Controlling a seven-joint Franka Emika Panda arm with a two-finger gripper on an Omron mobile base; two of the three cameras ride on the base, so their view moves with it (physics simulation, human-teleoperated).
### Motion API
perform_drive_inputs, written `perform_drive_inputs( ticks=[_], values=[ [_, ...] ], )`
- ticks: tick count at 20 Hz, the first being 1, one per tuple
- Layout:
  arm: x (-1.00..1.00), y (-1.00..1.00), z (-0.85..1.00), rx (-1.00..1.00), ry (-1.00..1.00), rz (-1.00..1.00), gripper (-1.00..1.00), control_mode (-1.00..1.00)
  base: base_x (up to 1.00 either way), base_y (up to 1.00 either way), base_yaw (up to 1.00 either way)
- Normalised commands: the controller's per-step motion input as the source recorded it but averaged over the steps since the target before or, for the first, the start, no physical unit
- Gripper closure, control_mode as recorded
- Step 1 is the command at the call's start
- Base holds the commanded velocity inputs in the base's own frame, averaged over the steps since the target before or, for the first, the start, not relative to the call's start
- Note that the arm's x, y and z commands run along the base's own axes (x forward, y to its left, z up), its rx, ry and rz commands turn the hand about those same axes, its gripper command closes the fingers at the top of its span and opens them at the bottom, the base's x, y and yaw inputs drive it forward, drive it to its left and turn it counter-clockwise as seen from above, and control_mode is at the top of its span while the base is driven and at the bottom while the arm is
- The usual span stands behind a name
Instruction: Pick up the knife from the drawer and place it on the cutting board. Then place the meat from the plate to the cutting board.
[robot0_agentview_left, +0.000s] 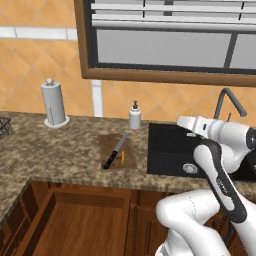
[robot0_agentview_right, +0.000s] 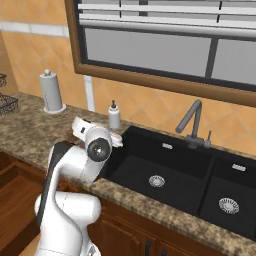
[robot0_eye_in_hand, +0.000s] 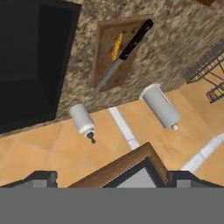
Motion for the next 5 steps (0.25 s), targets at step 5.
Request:
perform_drive_inputs(
  ticks=[5],
  values=[
    [0.0, 0.0, 0.0, 0.01, 0.0, 0.0, -1.0, -1.0, 0.0, 0.0, 0.0]
  ],
)
